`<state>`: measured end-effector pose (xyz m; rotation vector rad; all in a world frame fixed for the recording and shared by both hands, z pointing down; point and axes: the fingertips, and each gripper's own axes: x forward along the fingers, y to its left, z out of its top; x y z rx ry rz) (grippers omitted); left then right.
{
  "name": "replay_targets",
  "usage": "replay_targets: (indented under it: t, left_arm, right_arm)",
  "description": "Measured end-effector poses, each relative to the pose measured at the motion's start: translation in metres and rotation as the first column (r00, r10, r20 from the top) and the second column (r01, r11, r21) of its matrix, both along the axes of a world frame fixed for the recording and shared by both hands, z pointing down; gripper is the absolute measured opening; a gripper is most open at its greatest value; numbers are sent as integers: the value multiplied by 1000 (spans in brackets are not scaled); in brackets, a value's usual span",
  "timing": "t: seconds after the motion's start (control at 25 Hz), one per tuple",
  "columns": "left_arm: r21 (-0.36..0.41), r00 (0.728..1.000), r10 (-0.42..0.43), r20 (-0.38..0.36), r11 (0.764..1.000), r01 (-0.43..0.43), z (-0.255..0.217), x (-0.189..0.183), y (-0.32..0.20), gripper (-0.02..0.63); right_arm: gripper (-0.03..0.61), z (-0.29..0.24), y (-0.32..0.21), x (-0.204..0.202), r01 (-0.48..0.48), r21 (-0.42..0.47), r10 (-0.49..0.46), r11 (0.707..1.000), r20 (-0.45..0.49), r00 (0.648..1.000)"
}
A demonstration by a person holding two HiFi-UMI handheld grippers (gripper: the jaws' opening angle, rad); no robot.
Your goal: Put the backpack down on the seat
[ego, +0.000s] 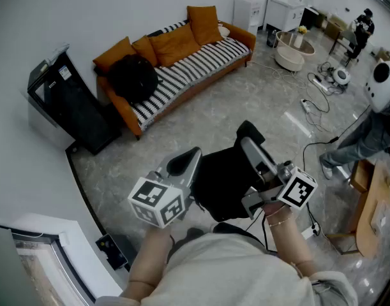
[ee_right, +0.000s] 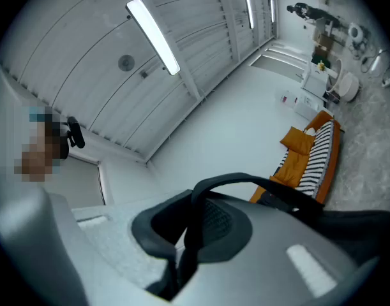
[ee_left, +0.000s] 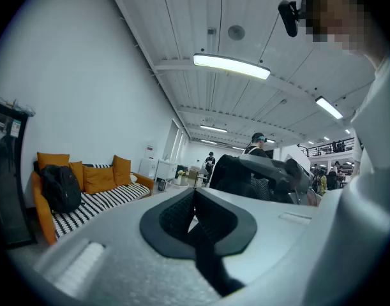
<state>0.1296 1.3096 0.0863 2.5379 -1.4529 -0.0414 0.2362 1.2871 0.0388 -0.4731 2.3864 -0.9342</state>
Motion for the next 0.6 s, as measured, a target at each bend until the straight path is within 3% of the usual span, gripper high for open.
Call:
replay_targets:
  t: [0.24, 0.4, 0.6]
  left_arm:
    - [30, 999, -25, 27, 999, 24, -1, 14, 0, 8]
    - [25, 998, 15, 56, 1000, -17, 3, 38, 4, 8]
    - [14, 1000, 3, -16, 1000, -3, 8, 48, 9, 8]
  right_arm:
    - [21, 15, 12, 17, -37, 1, 37, 999, 0, 999]
    - [21, 16, 23, 17, -19, 7, 19, 1000, -9, 1000]
    - [21, 21, 31, 28, -40, 1, 40, 999, -16, 999]
